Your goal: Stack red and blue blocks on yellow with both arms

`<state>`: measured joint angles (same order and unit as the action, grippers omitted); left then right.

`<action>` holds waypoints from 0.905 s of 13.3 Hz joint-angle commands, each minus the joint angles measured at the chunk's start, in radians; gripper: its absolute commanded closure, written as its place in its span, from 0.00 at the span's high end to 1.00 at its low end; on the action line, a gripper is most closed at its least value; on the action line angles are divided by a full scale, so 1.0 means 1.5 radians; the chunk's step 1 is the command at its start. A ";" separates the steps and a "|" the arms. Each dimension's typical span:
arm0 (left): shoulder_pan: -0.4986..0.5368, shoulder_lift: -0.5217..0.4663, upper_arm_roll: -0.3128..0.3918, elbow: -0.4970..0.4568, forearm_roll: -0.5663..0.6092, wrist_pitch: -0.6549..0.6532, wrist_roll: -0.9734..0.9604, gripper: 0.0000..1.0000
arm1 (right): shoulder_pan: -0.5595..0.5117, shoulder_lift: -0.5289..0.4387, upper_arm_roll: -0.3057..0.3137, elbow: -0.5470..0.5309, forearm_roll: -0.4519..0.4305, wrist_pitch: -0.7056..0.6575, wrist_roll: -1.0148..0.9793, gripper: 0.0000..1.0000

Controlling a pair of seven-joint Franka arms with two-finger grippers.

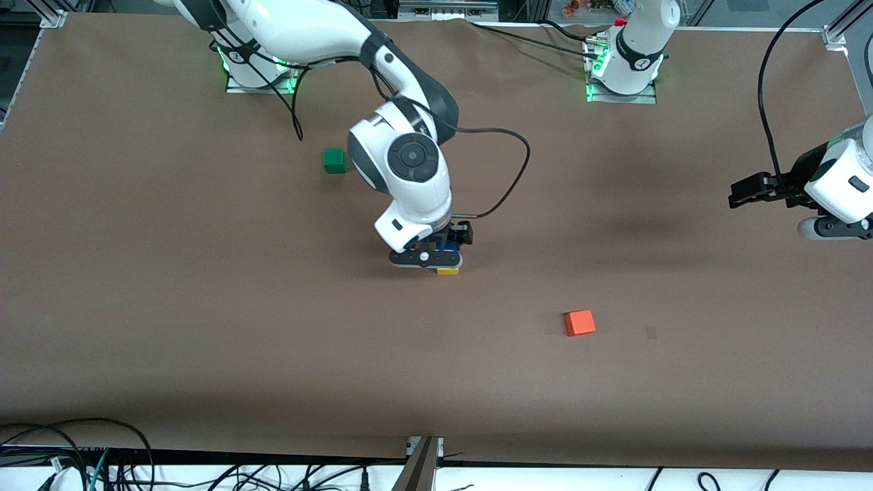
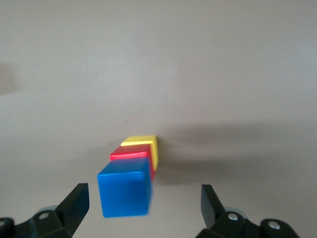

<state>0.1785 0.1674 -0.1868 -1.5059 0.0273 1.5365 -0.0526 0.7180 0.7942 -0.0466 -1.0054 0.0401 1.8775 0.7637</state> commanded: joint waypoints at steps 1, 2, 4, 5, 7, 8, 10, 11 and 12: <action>0.001 0.002 -0.001 0.006 -0.003 0.003 0.013 1.00 | -0.070 -0.098 -0.002 -0.025 -0.003 -0.086 -0.006 1.00; 0.001 0.002 -0.001 0.006 -0.003 0.003 0.013 1.00 | -0.105 -0.121 -0.002 -0.029 0.002 -0.119 -0.020 1.00; 0.002 0.002 -0.001 0.006 -0.003 0.003 0.013 1.00 | -0.167 -0.161 -0.004 -0.047 0.045 -0.162 -0.079 1.00; 0.002 0.002 -0.001 0.006 -0.003 0.003 0.013 1.00 | -0.203 -0.194 -0.006 -0.078 0.077 -0.170 -0.101 1.00; 0.002 0.002 -0.001 0.006 -0.003 0.003 0.013 1.00 | -0.254 -0.271 -0.011 -0.170 0.091 -0.169 -0.166 1.00; 0.002 0.002 -0.001 0.006 -0.003 0.003 0.013 1.00 | -0.265 -0.311 -0.025 -0.215 0.092 -0.170 -0.199 1.00; 0.002 0.002 -0.001 0.006 -0.003 0.003 0.013 1.00 | -0.265 -0.390 -0.071 -0.310 0.092 -0.169 -0.249 1.00; 0.002 0.002 -0.001 0.006 -0.003 0.003 0.013 1.00 | -0.267 -0.424 -0.087 -0.354 0.092 -0.165 -0.278 1.00; 0.002 0.002 -0.001 0.006 -0.003 0.003 0.013 1.00 | -0.280 -0.452 -0.097 -0.391 0.092 -0.165 -0.310 1.00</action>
<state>0.1786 0.1687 -0.1868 -1.5053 0.0273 1.5381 -0.0526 0.3086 0.2564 -0.1701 -1.4033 0.1611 1.6060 0.3707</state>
